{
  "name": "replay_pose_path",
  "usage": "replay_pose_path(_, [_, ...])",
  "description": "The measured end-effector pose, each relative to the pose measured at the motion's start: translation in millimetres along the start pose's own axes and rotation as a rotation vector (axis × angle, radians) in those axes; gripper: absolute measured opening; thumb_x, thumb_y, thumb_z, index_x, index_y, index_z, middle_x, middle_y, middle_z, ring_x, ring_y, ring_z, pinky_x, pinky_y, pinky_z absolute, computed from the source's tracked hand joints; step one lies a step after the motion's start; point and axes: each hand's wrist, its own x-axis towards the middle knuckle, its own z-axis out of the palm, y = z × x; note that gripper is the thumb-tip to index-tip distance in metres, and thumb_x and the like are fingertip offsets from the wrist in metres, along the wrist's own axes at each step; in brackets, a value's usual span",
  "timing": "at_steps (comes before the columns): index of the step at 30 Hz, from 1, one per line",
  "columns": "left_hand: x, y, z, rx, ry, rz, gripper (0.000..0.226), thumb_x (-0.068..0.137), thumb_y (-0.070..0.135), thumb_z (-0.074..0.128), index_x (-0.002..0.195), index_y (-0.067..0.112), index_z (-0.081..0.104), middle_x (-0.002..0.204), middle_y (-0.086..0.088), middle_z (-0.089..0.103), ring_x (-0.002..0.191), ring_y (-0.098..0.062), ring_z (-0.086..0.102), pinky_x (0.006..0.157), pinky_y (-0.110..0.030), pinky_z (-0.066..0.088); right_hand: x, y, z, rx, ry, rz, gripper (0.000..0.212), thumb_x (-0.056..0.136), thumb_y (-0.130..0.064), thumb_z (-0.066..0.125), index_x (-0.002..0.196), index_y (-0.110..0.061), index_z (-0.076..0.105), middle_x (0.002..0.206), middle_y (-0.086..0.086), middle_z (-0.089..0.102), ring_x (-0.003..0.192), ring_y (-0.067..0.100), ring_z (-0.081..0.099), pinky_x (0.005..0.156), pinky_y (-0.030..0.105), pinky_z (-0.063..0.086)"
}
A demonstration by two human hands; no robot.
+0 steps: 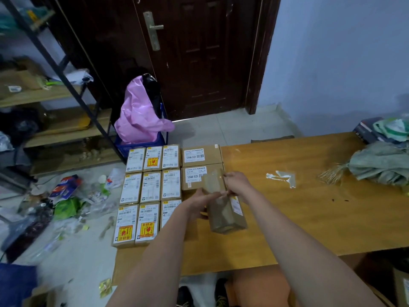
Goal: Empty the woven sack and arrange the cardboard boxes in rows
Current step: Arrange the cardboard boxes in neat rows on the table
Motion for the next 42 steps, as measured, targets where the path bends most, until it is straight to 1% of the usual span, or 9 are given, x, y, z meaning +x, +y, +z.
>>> replay_pose_path(4, [-2.0,-7.8,-8.9,0.017,0.096,0.000,0.129,0.041,0.063,0.091,0.145,0.023,0.026,0.136,-0.003,0.052,0.120,-0.029,0.055,0.096,-0.053,0.052,-9.3,-6.9,14.1,-0.004,-0.143,-0.017,0.058,0.089,0.016,0.036,0.134,-0.013,0.058,0.106,0.015,0.058,0.075,0.029,0.060,0.072,0.042,0.053])
replay_pose_path(10, [-3.9,-19.9,-17.8,0.035,0.179,0.011,0.127,0.053,0.057,0.090,0.148,0.016,0.017,0.136,-0.004,0.046,0.120,-0.026,0.051,0.095,-0.046,0.052,-15.8,-10.1,27.7,-0.026,-0.166,-0.004,0.053,0.093,0.012,0.041,0.131,-0.018,0.062,0.138,0.012,0.053,0.108,0.033,0.060,0.062,0.035,0.061])
replay_pose_path(13, [-5.1,-21.0,-23.2,-0.020,0.174,-0.004,0.135,0.044,0.071,0.085,0.148,0.019,0.017,0.138,-0.006,0.046,0.122,-0.028,0.051,0.100,-0.050,0.049,-19.7,-12.4,27.9,0.031,-0.168,0.003,0.044,0.097,0.007,0.044,0.131,-0.015,0.062,0.136,0.010,0.054,0.092,0.023,0.064,0.053,0.031,0.060])
replay_pose_path(15, [-5.6,-21.7,-26.9,-0.061,0.173,-0.017,0.140,0.037,0.079,0.082,0.148,0.021,0.020,0.141,-0.006,0.046,0.124,-0.029,0.050,0.102,-0.051,0.047,-22.5,-15.5,29.6,0.063,-0.154,0.004,0.038,0.099,0.001,0.049,0.133,-0.012,0.059,0.123,0.006,0.054,0.072,0.011,0.062,0.055,0.028,0.061])
replay_pose_path(19, [-4.4,-26.5,-34.7,-0.127,0.225,-0.019,0.117,0.053,0.058,0.087,0.144,0.018,0.024,0.131,-0.007,0.053,0.113,-0.028,0.055,0.094,-0.047,0.050,-22.7,-18.6,34.3,0.052,-0.151,0.026,0.040,0.095,-0.007,0.061,0.134,-0.015,0.057,0.117,0.004,0.057,0.082,0.025,0.071,0.065,0.032,0.062])
replay_pose_path(21, [-3.1,-28.6,-39.7,-0.128,0.234,-0.031,0.108,0.058,0.050,0.087,0.141,0.018,0.026,0.127,-0.008,0.055,0.112,-0.028,0.056,0.096,-0.049,0.050,-22.0,-17.0,32.8,0.082,-0.118,0.049,0.040,0.094,-0.005,0.061,0.133,-0.014,0.056,0.108,0.008,0.063,0.073,0.024,0.065,0.064,0.030,0.061])
replay_pose_path(26, [-3.8,-23.2,-55.2,-0.178,0.173,-0.019,0.097,0.053,0.051,0.086,0.132,0.019,0.039,0.119,-0.009,0.063,0.107,-0.028,0.062,0.093,-0.047,0.055,-20.4,3.9,23.6,0.092,-0.094,0.132,0.062,0.092,-0.025,0.067,0.146,-0.015,0.039,0.141,0.009,0.050,0.126,0.029,0.051,0.104,0.044,0.042])
replay_pose_path(32, [-13.0,-16.4,-59.4,-0.239,0.082,0.043,0.054,0.082,0.041,0.071,0.126,0.015,0.054,0.107,-0.008,0.068,0.097,-0.024,0.063,0.076,-0.036,0.053,-20.8,20.5,25.3,0.237,-0.287,0.210,0.043,0.094,-0.049,0.058,0.127,-0.021,0.059,0.121,0.002,0.067,0.113,0.024,0.060,0.094,0.045,0.051])
replay_pose_path(42, [-15.5,-21.4,-64.0,-0.260,-0.002,0.060,0.053,0.081,0.040,0.072,0.127,0.016,0.059,0.111,-0.010,0.070,0.098,-0.025,0.067,0.074,-0.035,0.054,-22.0,17.3,29.1,0.323,-0.387,0.175,0.037,0.092,-0.043,0.063,0.122,-0.020,0.061,0.116,0.003,0.072,0.112,0.022,0.065,0.102,0.044,0.048])
